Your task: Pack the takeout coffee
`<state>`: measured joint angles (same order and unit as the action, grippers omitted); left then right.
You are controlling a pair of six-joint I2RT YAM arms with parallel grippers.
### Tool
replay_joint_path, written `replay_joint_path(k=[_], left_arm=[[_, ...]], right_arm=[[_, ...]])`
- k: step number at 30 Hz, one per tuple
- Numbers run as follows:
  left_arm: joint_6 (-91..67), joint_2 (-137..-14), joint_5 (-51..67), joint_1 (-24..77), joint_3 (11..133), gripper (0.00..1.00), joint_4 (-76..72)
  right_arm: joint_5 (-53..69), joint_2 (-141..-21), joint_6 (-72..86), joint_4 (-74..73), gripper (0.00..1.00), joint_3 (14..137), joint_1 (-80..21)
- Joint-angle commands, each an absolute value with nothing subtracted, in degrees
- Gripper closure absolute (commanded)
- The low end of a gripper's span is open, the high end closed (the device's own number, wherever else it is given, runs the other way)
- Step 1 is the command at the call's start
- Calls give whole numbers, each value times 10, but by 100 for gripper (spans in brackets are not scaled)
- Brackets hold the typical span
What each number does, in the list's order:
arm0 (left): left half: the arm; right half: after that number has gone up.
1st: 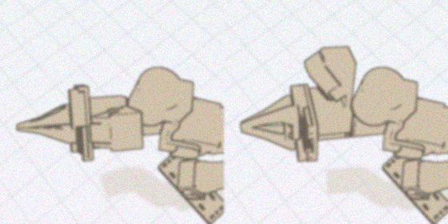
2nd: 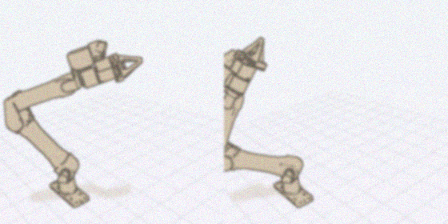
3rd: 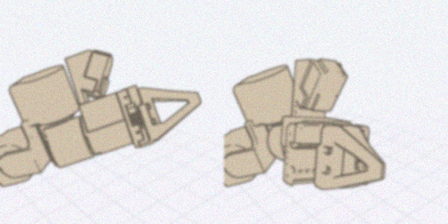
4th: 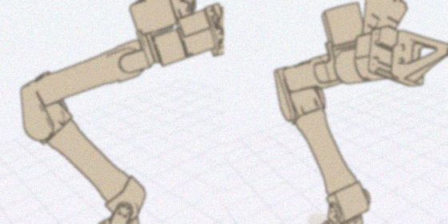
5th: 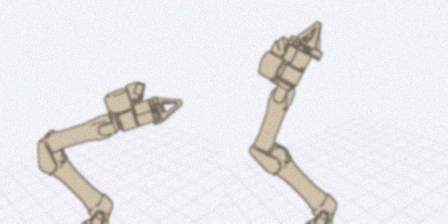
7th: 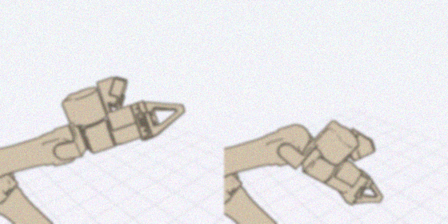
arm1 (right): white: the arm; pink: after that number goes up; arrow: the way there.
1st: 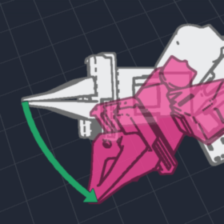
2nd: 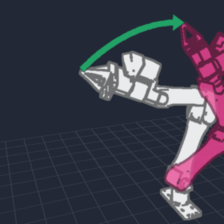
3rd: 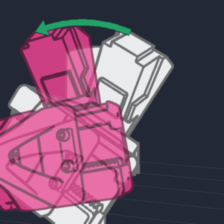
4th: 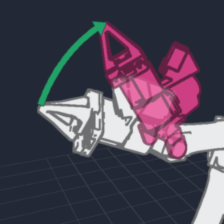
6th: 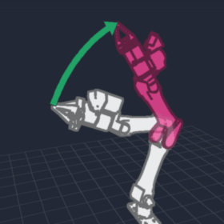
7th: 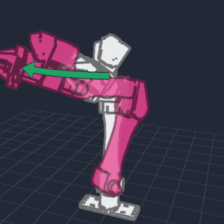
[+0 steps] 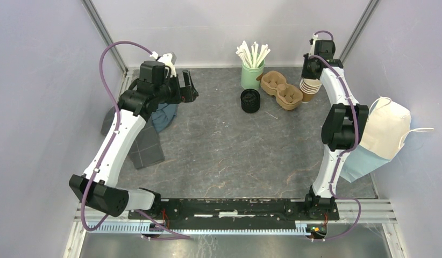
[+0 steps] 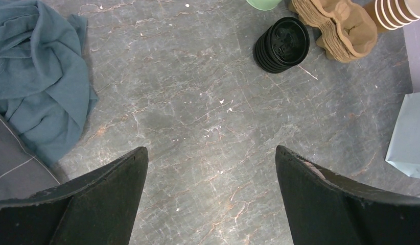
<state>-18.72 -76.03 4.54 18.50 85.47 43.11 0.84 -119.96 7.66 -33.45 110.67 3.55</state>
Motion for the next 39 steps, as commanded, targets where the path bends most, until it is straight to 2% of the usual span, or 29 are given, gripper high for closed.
replay_joint_path(k=[1,2,5,11,15,24,27,39], left_arm=[[-157,-762,44,188,877,0,411],[-157,-762,44,187,877,0,411],[-157,-763,43,187,879,0,411],[-156,-763,43,187,880,0,412],[-156,-763,44,187,880,0,411],[-159,-765,51,187,876,0,405],[-160,-761,51,188,875,0,404],[-160,-749,51,188,871,0,403]], right_arm=[[15,-1201,78,-315,80,1122,40],[15,-1201,79,-315,81,1123,40],[15,-1201,78,-315,91,1124,41],[10,-1195,73,-328,100,1141,40],[4,-1179,64,-338,100,1142,40],[-114,-1156,17,-361,100,1133,11],[-119,-1146,10,-349,100,1122,7],[-222,-1119,-14,-387,100,1164,-31]])
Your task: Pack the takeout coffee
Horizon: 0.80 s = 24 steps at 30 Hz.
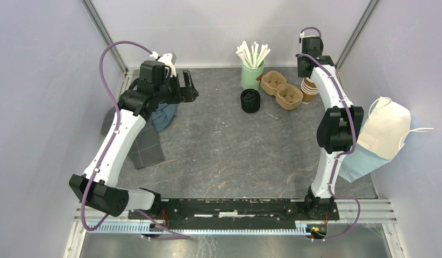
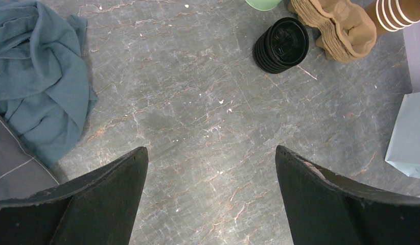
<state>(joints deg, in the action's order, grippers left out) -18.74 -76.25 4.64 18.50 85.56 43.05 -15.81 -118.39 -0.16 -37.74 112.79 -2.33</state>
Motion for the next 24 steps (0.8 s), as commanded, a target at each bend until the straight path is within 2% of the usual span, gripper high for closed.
replay_joint_path(k=[1,6,8,10,15,19,24], left_arm=[[-160,-749,51,188,871,0,403],[-163,-750,50,188,868,0,403],[-166,-747,45,190,865,0,401],[-171,-744,28,190,864,0,401],[-179,-728,-79,190,868,0,417],[-183,-719,-151,189,874,0,438],[-187,-711,-158,190,868,0,433]], right_arm=[[-232,-1106,-14,-391,100,1165,-34],[-263,-1048,-17,-377,100,1156,-45],[-221,-1029,-20,-367,100,1148,-56],[-130,-1009,-35,-350,100,1112,-83],[21,-948,-91,-311,100,967,-226],[78,-898,-128,-303,100,857,-343],[107,-820,-169,-296,100,728,-453]])
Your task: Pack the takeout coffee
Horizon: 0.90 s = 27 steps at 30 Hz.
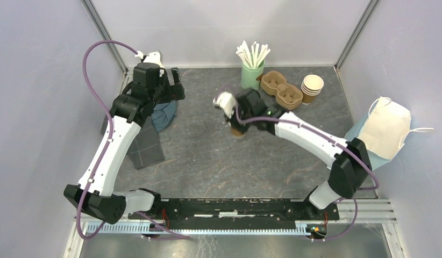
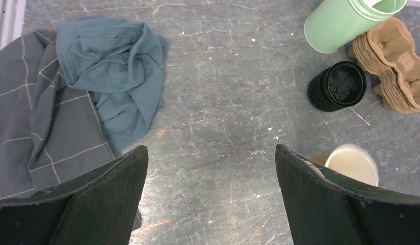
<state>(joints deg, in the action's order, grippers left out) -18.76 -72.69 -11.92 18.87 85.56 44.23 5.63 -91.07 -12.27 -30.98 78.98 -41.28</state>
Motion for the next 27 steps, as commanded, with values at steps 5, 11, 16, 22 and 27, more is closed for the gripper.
replay_joint_path(k=[5,11,16,22,27], left_arm=[[-193,-719,-143,189,867,0,430],[-196,-718,-133,190,865,0,430],[-197,-718,-131,190,865,0,430],[-198,-720,-120,190,865,0,430],[-197,-718,-117,190,863,0,434]], right_arm=[[137,-775,-180,-267,100,625,-497],[141,-785,-207,-277,100,624,-515],[130,-791,-208,-273,100,609,-523],[128,-806,-208,-270,99,598,-534],[133,-803,-198,-259,97,582,-538]])
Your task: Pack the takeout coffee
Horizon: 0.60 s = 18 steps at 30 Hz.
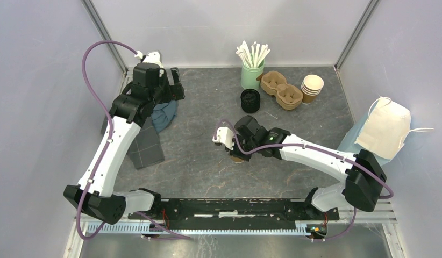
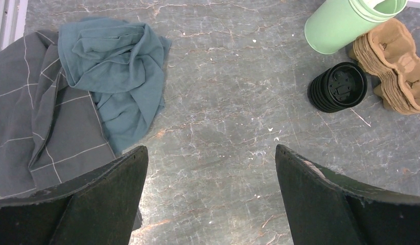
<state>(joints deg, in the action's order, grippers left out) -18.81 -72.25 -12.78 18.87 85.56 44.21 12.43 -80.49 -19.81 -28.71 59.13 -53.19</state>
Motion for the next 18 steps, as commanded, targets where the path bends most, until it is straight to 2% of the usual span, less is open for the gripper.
replay_joint_path(k=[1,12,18], left_arm=[[-197,-718,-116,190,861,0,434],[-201,-726,-106,190,859,0,428],[-199,-726,-108,189,859,0,427]], right_arm=[[133,-803,-197,-258,97,580,-538],[77,-786,-164,-271,100,560,-540],[-12,-706,-106,-271,100,500,-541]])
